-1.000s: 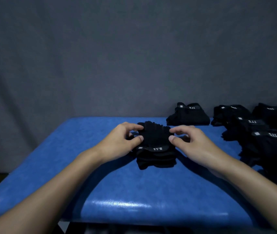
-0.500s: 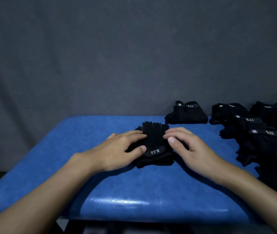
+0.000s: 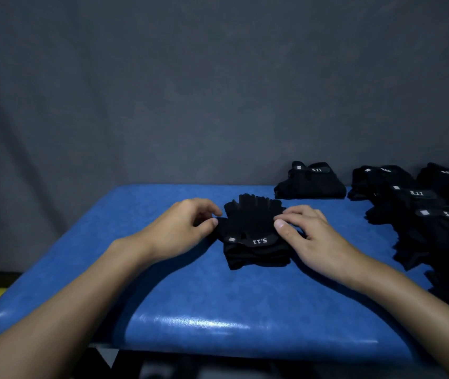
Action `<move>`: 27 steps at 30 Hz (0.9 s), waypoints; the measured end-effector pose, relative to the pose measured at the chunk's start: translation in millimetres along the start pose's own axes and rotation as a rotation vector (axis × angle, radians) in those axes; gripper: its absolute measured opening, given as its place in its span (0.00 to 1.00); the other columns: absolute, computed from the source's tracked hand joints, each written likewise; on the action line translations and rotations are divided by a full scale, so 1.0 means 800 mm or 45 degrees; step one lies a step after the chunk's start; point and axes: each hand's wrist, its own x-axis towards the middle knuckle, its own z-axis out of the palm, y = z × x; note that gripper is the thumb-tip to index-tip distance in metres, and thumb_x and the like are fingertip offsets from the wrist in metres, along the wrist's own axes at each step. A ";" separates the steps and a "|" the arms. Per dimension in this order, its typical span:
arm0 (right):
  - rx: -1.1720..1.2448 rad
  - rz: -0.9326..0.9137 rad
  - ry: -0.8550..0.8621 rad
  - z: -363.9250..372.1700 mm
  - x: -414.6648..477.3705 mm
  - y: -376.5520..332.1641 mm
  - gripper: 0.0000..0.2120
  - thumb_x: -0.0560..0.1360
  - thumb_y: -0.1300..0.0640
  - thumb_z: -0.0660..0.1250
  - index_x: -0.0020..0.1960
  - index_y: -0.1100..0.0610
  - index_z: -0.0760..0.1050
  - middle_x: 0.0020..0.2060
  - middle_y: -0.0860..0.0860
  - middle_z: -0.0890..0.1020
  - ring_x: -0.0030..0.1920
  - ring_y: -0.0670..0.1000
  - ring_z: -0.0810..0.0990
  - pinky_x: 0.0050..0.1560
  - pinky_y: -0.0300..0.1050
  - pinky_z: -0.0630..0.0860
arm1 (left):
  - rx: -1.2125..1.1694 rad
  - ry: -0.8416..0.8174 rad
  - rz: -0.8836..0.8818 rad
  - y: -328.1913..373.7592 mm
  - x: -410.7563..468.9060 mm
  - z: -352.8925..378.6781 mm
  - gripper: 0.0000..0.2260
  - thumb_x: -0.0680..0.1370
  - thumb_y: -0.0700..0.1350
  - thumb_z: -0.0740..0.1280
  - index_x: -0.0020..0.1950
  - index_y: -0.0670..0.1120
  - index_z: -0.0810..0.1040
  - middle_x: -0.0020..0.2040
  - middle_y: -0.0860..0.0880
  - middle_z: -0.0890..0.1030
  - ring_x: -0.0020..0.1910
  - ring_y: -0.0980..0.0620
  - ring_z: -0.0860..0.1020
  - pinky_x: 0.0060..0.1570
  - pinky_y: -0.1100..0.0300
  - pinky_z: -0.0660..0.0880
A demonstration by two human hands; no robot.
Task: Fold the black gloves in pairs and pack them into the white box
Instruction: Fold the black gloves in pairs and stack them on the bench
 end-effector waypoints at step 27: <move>-0.180 -0.133 -0.147 -0.005 -0.005 0.002 0.27 0.77 0.37 0.58 0.73 0.47 0.66 0.76 0.44 0.62 0.76 0.44 0.58 0.76 0.48 0.56 | 0.177 -0.160 0.142 0.001 0.018 0.030 0.33 0.76 0.68 0.52 0.76 0.55 0.67 0.77 0.59 0.65 0.76 0.59 0.63 0.76 0.53 0.59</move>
